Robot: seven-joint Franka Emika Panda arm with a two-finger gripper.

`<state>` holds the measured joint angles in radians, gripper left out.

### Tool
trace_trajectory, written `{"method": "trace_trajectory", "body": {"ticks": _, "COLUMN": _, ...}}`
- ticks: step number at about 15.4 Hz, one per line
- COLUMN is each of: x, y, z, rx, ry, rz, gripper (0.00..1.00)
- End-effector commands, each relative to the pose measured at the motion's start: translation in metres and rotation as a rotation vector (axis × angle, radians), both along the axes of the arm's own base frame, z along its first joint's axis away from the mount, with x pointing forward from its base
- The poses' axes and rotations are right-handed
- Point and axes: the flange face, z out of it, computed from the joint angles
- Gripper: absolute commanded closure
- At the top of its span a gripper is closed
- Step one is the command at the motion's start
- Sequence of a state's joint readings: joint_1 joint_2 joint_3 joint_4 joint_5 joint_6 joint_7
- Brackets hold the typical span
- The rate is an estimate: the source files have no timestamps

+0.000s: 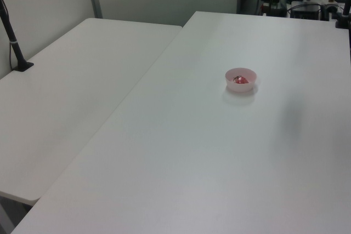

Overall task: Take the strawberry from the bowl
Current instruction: 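Lower the open gripper down into the pink bowl over the strawberry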

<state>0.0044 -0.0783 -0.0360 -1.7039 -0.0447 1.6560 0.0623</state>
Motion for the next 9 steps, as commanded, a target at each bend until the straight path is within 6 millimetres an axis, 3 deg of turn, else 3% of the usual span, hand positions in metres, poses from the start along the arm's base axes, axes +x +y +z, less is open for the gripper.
{"method": "trace_trajectory", "body": {"ticks": 1, "x": 0.002, "y": -0.001, "z": 0.001, "rx": 0.012, "ry": -0.017, "rz": 0.008, "gripper": 0.00}}
{"method": "trace_trajectory", "body": {"ticks": 2, "x": 0.003, "y": -0.004, "z": -0.002, "rx": -0.003, "ry": -0.009, "rz": 0.044, "gripper": 0.00}}
{"method": "trace_trajectory", "body": {"ticks": 3, "x": 0.009, "y": -0.011, "z": -0.018, "rx": -0.008, "ry": 0.031, "rz": 0.172, "gripper": 0.00}}
{"method": "trace_trajectory", "body": {"ticks": 5, "x": 0.017, "y": -0.013, "z": -0.042, "rx": -0.018, "ry": 0.069, "rz": 0.255, "gripper": 0.00}}
{"method": "trace_trajectory", "body": {"ticks": 7, "x": 0.038, "y": -0.033, "z": -0.081, "rx": -0.026, "ry": 0.034, "rz": 0.100, "gripper": 0.00}}
{"method": "trace_trajectory", "body": {"ticks": 9, "x": 0.051, "y": -0.037, "z": -0.125, "rx": -0.027, "ry": 0.008, "rz": -0.070, "gripper": 0.00}}
